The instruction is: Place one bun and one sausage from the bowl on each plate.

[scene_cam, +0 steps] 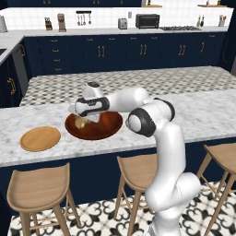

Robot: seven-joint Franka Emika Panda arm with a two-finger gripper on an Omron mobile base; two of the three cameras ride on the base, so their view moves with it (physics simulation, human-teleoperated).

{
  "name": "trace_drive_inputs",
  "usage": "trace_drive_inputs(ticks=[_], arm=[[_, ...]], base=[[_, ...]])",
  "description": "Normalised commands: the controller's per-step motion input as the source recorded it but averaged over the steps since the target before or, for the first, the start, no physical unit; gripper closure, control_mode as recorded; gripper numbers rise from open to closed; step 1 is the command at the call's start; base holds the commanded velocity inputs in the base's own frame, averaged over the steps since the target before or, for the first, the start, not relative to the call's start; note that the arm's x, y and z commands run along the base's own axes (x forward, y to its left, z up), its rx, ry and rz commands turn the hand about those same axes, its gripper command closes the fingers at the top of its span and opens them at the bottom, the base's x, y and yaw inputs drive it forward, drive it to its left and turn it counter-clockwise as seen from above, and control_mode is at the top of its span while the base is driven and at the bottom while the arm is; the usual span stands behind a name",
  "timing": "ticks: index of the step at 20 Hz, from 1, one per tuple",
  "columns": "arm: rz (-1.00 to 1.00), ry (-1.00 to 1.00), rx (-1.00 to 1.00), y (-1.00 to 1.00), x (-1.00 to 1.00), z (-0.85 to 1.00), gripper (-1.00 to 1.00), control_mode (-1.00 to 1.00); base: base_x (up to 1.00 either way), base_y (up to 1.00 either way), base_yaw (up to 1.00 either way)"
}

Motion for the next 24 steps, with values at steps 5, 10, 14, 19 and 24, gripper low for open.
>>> trace_drive_inputs(ticks=[5, 10, 14, 19, 24], arm=[[0.06, 0.05, -0.10, 0.81, -0.29, 0.41, 1.00, -1.00], [0.05, 0.12, -0.11, 0.97, -0.05, 0.06, 1.00, -1.00], [0.08, 0.12, -0.03, 0.56, -0.03, 0.09, 1.00, -1.00], [0.09, 0.11, -0.03, 0.37, 0.00, -0.02, 1.00, -1.00], [0.10, 0.04, -0.01, 0.01, -0.01, -0.44, 1.00, -1.00]], base=[[0.00, 0.00, 0.00], [0.00, 0.00, 0.00], [0.00, 0.00, 0.00], [0.00, 0.00, 0.00], [0.00, 0.00, 0.00]])
